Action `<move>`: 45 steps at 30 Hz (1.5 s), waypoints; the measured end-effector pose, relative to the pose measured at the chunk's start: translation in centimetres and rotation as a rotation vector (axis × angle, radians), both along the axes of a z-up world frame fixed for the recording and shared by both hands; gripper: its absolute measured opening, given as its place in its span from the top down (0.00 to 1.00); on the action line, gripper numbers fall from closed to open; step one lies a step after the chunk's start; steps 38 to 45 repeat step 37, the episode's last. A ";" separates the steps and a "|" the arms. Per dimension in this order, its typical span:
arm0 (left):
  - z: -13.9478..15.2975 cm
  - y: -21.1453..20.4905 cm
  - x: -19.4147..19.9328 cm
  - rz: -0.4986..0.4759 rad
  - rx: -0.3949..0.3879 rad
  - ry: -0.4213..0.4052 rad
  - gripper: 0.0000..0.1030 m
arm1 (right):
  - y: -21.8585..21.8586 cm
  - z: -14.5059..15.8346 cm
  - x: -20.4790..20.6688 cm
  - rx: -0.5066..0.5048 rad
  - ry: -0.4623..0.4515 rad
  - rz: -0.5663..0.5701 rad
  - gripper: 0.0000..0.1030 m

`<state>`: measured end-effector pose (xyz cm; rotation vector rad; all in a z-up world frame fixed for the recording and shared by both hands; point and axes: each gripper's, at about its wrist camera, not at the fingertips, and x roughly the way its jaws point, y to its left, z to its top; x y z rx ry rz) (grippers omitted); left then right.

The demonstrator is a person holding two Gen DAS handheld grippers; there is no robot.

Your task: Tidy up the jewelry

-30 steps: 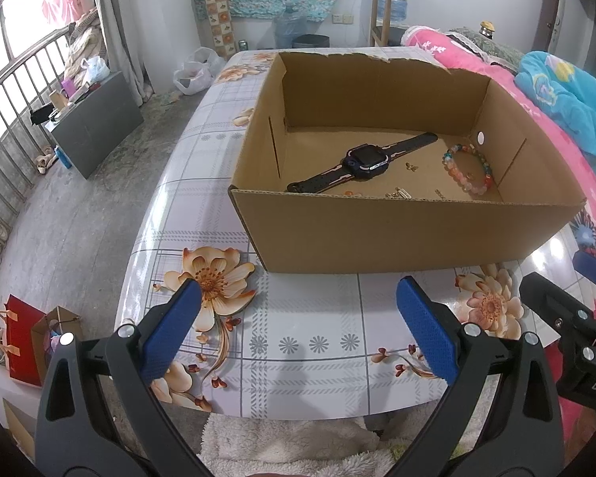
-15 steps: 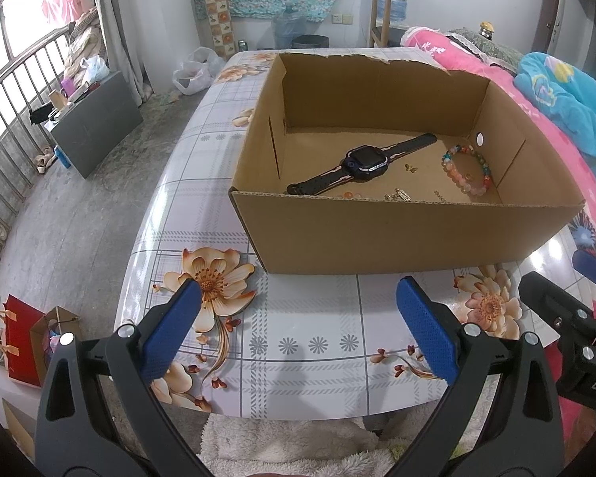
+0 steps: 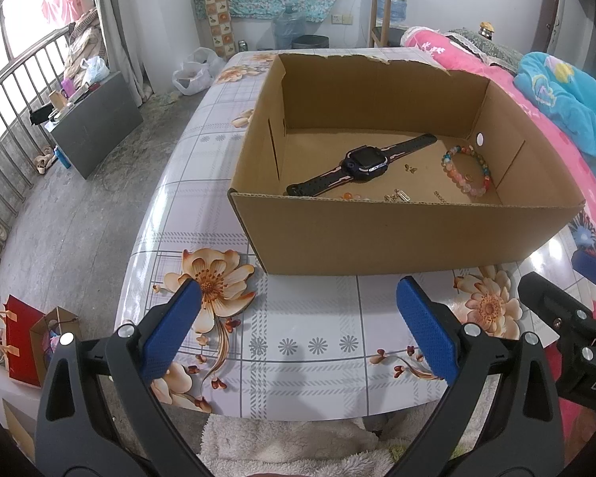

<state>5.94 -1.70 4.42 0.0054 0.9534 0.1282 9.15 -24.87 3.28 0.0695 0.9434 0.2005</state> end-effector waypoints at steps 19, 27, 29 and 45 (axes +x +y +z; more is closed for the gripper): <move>0.0 0.2 0.0 0.000 -0.002 0.001 0.08 | 0.0 0.0 0.0 0.003 0.002 0.006 0.06; 0.0 0.1 0.1 -0.001 -0.004 0.001 0.08 | 0.1 -0.1 0.0 0.004 0.002 0.006 0.06; 0.1 0.2 0.1 0.000 -0.005 0.002 0.08 | 0.1 -0.1 0.0 0.003 0.002 0.006 0.06; 0.1 0.0 0.2 0.006 -0.013 0.007 0.08 | 0.2 -0.1 0.0 0.002 0.001 0.006 0.06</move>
